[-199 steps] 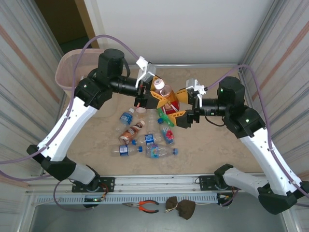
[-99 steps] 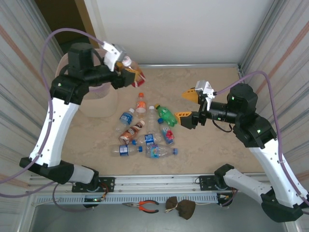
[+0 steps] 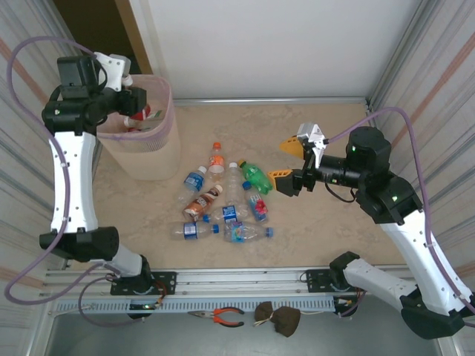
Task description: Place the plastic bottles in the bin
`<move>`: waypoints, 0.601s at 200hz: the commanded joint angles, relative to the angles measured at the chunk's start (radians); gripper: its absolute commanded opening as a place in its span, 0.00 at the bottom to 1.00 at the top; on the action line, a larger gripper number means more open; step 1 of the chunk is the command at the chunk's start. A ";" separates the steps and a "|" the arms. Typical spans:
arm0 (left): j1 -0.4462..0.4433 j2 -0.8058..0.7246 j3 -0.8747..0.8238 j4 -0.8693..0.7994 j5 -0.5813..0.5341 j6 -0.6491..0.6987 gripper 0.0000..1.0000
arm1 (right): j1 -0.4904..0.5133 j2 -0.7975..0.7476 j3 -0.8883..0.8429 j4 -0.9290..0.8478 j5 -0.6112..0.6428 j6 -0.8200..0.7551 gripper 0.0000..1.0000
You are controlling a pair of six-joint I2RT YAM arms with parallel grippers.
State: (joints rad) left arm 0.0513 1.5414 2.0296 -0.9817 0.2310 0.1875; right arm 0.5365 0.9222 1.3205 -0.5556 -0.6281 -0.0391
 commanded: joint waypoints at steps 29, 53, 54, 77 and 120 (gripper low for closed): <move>0.049 0.108 0.015 -0.070 -0.189 0.064 0.57 | 0.001 0.001 0.022 -0.007 -0.012 -0.025 0.86; 0.084 0.165 0.005 -0.091 -0.220 0.077 0.57 | 0.001 -0.006 0.018 -0.013 -0.012 -0.026 0.85; 0.086 0.167 0.005 -0.092 -0.219 0.078 0.57 | 0.001 -0.006 0.017 -0.013 -0.012 -0.025 0.85; 0.103 0.213 -0.007 -0.141 -0.220 0.078 0.57 | 0.001 -0.010 0.008 -0.015 -0.007 -0.025 0.85; 0.116 0.292 -0.050 -0.218 -0.225 0.060 0.57 | 0.000 -0.001 0.002 -0.011 -0.015 -0.027 0.85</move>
State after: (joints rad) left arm 0.1581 1.8008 2.0033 -1.1217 0.0223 0.2420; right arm 0.5365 0.9222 1.3205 -0.5632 -0.6289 -0.0391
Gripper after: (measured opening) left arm 0.572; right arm 0.850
